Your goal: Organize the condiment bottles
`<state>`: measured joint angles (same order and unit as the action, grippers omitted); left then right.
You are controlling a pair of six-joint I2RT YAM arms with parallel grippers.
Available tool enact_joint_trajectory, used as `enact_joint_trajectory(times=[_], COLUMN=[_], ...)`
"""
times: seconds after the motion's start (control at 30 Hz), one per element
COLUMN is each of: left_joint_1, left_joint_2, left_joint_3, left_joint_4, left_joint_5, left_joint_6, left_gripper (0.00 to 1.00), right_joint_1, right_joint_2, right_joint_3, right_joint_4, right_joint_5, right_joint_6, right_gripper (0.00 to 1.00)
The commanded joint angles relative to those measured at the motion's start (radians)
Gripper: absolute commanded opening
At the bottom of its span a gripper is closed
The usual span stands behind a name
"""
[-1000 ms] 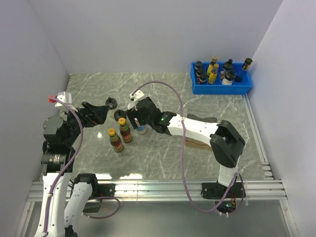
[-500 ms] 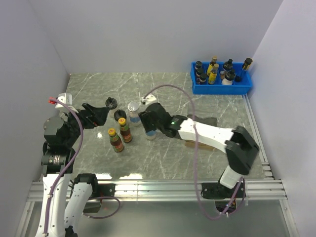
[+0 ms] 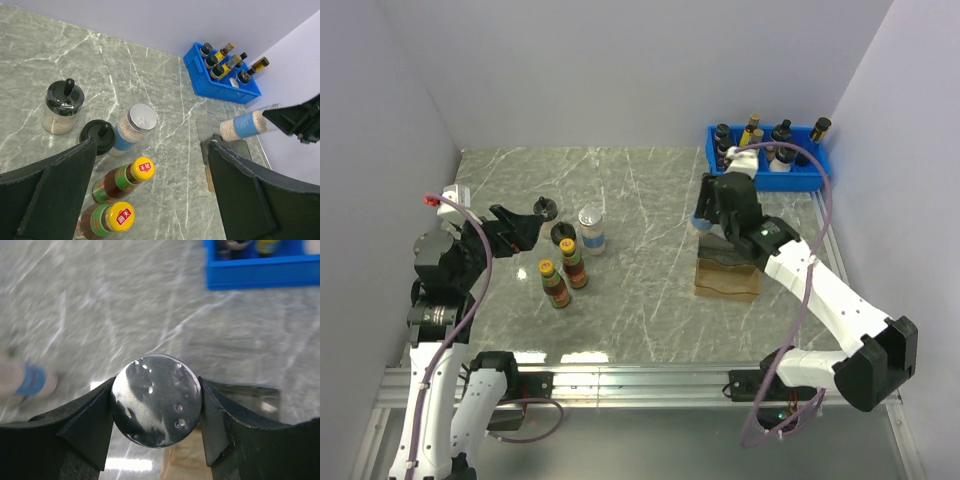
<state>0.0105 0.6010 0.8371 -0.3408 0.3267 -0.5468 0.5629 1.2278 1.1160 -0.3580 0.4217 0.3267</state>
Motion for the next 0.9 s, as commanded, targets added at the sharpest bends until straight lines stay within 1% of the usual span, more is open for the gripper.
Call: enact_joint_trajectory(times=[0.0,0.1,0.27,0.33,0.43,0.6,0.87], left_joint_1=[-0.003,-0.003,-0.004,-0.003,-0.003,-0.003,-0.003], left_joint_2=[-0.006,-0.010,-0.015,-0.018,-0.024,-0.032,-0.033], left_joint_3=[0.003,0.000,0.000,-0.001,-0.006,-0.013,-0.024], left_joint_4=[0.045,0.042,0.029,0.026,0.023,0.025,0.025], left_joint_5=[0.011,0.009,0.003,0.002,0.000,-0.003,-0.003], left_joint_6=[-0.018,-0.018,-0.016,-0.016,-0.016,-0.016,-0.015], left_gripper=[0.99,0.99,0.99,0.99,0.99,0.99,0.99], right_joint_1=[-0.106,-0.170,-0.208,-0.225,-0.232,-0.238,-0.238], right_joint_2=[0.024,0.058,0.116,0.146,0.192,0.229,0.288], right_joint_3=[0.035,0.024,0.005,0.010,0.027,0.013,0.038], right_joint_4=[-0.004,0.056,0.169,0.188,0.195,0.261,0.283], right_joint_5=[0.071,0.039,0.055,0.045,0.045,0.063,-0.043], right_joint_6=[0.061,0.051,0.028,0.025,0.014,-0.008,-0.020], right_gripper=[0.00,0.00,0.00,0.00,0.00,0.00,0.00])
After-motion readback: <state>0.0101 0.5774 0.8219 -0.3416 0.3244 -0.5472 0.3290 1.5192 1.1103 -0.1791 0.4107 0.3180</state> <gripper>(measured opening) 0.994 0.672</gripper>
